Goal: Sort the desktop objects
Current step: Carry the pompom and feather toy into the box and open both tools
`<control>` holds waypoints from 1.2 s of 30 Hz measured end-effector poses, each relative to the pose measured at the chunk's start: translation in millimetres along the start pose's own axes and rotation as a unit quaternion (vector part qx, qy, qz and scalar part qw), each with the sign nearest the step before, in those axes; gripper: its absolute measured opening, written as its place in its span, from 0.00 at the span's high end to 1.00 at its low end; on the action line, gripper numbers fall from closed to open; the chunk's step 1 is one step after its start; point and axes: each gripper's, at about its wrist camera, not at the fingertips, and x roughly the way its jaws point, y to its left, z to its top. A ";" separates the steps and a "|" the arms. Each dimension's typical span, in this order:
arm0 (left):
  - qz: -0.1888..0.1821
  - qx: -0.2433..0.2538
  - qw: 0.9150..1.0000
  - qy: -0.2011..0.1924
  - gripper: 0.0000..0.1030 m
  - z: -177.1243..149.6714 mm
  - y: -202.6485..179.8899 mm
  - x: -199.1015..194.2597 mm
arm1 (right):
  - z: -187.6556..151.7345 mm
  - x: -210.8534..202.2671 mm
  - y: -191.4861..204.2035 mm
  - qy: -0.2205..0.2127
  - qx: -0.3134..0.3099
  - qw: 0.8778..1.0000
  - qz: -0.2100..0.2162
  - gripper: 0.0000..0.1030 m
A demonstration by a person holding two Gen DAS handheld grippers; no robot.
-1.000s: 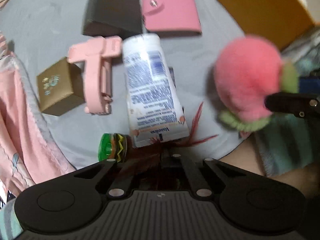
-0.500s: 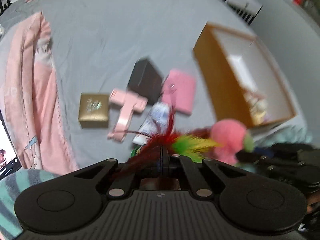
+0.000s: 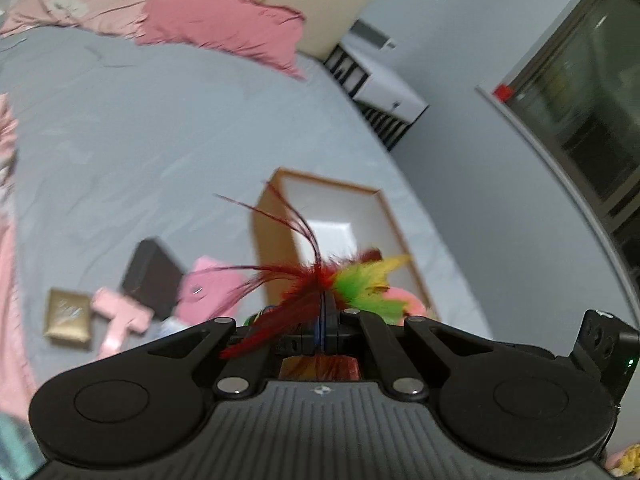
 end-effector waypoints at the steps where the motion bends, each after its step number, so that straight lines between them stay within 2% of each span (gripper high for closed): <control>1: -0.008 0.000 1.000 -0.003 1.00 4.1 -3.8 5.2 | 4.2 -4.1 -3.6 -0.004 -0.001 1.000 -0.007 0.86; 7: -0.053 -0.001 0.999 -0.004 1.00 22.5 -24.2 50.1 | 29.9 -18.7 -34.5 -0.002 -0.022 0.997 -0.079 0.86; 11: -0.068 -0.011 0.998 0.010 1.00 27.1 -30.7 85.9 | 41.3 -10.1 -65.1 0.038 -0.040 0.989 -0.138 0.86; 13: -0.076 -0.016 0.997 0.023 1.00 29.9 -33.9 105.1 | 41.6 -1.6 -82.6 0.065 -0.042 0.985 -0.152 0.86; 21: -0.096 -0.017 0.993 0.063 1.00 36.2 -46.8 161.3 | 27.6 51.1 -128.1 0.169 -0.033 0.973 -0.155 0.87; 27: -0.103 -0.018 0.990 0.089 1.00 33.5 -53.4 189.6 | 16.8 77.8 -140.4 0.219 -0.028 0.964 -0.145 0.85; 32: -0.110 -0.017 0.988 0.108 1.00 32.5 -58.2 213.6 | 13.8 81.9 -145.0 0.238 -0.016 0.961 -0.137 0.80; 36: -0.118 -0.019 0.986 0.120 1.00 31.7 -63.4 234.5 | 13.8 75.5 -149.1 0.233 -0.006 0.964 -0.130 0.79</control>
